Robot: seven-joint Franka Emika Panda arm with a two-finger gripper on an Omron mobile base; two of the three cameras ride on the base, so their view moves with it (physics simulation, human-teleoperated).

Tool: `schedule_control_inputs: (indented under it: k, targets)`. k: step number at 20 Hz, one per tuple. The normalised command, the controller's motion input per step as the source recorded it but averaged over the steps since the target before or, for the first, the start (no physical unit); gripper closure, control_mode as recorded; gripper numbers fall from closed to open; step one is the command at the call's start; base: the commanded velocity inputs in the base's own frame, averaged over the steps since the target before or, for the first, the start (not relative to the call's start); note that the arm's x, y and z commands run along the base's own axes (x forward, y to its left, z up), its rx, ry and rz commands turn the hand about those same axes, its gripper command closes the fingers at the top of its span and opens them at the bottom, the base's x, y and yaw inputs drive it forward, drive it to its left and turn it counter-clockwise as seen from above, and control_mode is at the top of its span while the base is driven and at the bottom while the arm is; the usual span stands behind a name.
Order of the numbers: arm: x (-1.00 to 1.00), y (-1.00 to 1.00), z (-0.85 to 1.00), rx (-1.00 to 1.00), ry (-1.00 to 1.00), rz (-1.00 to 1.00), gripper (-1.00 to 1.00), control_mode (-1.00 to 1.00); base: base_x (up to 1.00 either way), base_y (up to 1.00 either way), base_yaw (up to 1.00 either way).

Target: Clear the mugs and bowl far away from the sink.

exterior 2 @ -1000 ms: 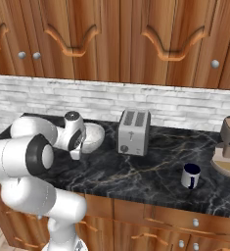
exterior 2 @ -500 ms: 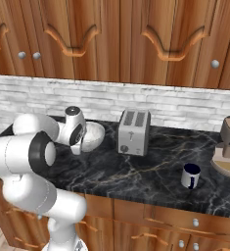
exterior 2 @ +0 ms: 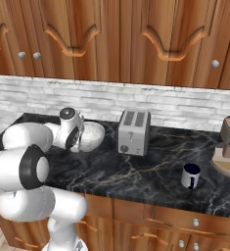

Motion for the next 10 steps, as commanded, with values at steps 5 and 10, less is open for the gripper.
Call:
schedule_control_inputs:
  k: [5, 10]
  targets:
    - [-0.50, 0.00, 0.54, 0.00, -0.21, 0.00, -1.00, -1.00, 0.00, 0.00, 0.00]
    - [-0.62, 0.00, 0.61, 0.00, -0.21, 0.00, -1.00, -1.00, 0.00, 0.00, 0.00]
